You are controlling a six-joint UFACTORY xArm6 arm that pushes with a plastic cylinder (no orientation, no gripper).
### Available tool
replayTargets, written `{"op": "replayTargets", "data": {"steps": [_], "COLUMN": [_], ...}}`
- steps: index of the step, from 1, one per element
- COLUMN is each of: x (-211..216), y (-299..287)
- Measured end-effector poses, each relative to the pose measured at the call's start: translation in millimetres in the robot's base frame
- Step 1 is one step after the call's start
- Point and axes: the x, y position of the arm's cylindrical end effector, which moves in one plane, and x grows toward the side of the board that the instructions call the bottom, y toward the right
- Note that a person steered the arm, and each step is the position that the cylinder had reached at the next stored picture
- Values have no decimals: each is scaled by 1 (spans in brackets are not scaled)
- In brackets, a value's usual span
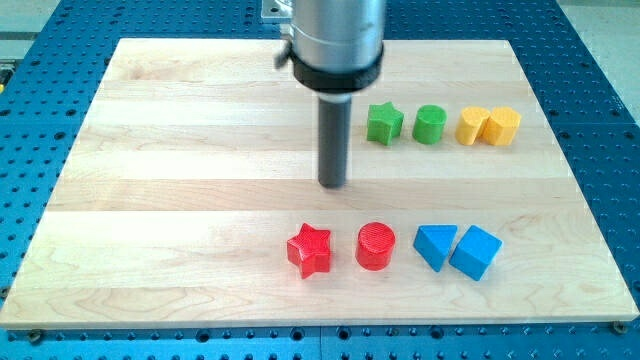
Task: Move the red circle above the triangle
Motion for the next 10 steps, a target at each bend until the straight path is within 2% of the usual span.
{"op": "replayTargets", "data": {"steps": [1,3,4,5,6,7,8,9,10], "x": [27,54,110,138,138,108,108,81,30], "y": [42,192,225,153,25,13,14,29,65]}}
